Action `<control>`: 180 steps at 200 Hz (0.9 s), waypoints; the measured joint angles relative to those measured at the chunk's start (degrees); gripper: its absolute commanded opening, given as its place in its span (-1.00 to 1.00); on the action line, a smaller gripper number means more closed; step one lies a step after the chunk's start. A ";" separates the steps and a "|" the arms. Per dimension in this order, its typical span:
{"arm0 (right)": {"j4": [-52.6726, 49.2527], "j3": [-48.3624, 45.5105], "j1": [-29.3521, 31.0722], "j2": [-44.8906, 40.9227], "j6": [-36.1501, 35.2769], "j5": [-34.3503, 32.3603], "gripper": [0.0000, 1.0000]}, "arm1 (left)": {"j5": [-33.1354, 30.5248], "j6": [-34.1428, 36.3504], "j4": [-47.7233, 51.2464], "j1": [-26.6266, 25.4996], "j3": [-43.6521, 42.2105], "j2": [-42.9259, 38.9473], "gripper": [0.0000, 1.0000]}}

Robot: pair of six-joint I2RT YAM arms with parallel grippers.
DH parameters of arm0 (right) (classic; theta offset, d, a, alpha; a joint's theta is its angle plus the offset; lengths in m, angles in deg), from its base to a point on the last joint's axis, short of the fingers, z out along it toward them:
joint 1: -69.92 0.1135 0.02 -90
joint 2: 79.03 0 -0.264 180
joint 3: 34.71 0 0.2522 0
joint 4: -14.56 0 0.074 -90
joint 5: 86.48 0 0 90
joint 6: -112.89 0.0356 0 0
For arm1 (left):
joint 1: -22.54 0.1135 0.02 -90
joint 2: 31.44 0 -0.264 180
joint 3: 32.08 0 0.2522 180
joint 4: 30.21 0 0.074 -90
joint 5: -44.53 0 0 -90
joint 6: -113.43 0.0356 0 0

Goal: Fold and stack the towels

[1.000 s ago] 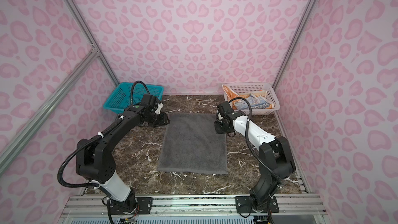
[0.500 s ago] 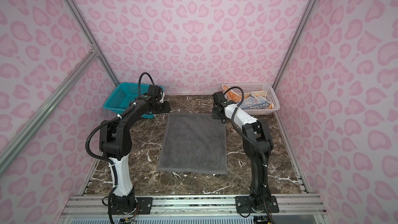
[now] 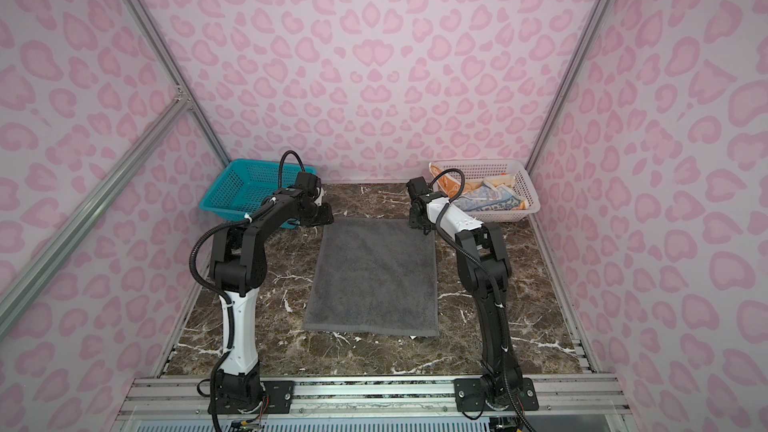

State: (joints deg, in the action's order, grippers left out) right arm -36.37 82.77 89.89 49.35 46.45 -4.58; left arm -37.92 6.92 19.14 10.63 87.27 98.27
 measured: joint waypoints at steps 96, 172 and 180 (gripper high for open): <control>-0.28 0.94 -2.03 2.82 2.71 1.75 -0.03 | 1.66 -2.05 -1.09 -0.59 3.76 5.49 -0.54; 0.15 2.03 -2.05 3.13 2.14 6.80 -0.75 | 3.63 -2.99 -1.51 0.26 3.85 5.75 -0.94; -0.13 2.03 -2.05 2.45 1.66 6.86 -0.79 | 4.09 -3.19 -1.44 0.46 3.85 5.68 -0.94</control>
State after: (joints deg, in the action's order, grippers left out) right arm -36.50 84.80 87.83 51.79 48.11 2.29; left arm -33.83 3.73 17.70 11.09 91.11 103.96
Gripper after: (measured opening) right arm 0.133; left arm 0.063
